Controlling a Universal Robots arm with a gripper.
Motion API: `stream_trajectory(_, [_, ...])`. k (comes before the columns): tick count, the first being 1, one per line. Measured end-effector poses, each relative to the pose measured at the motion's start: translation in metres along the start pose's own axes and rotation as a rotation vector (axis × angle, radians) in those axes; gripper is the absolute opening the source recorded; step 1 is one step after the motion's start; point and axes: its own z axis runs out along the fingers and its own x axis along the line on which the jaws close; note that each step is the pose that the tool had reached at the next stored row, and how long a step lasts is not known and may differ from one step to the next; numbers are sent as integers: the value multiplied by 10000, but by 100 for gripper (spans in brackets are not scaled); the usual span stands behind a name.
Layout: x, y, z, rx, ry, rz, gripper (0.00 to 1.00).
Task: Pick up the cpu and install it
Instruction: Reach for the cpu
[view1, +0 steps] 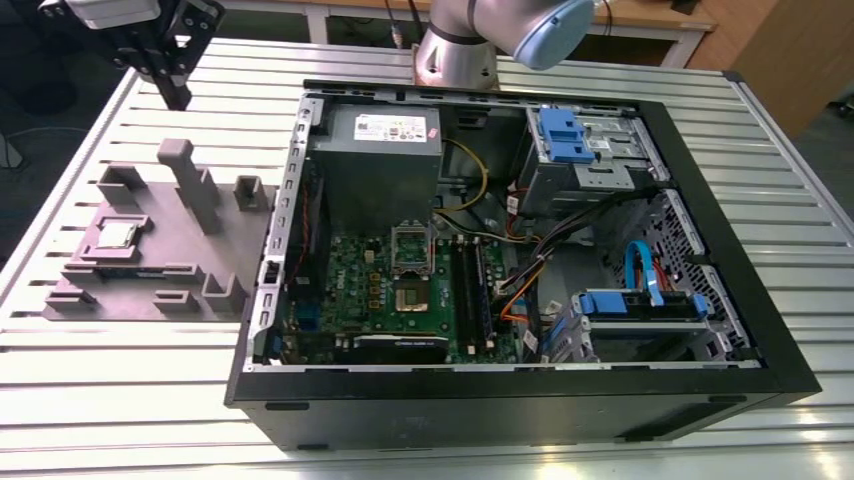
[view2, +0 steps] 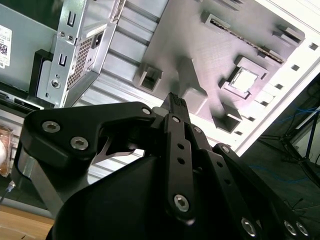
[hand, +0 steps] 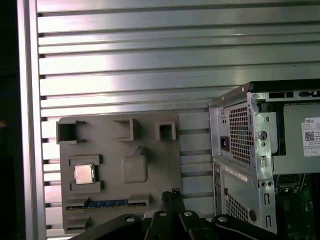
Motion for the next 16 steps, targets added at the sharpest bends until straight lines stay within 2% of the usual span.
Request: stream_trajectory(16, [52,-4,-1,0,1,0,11])
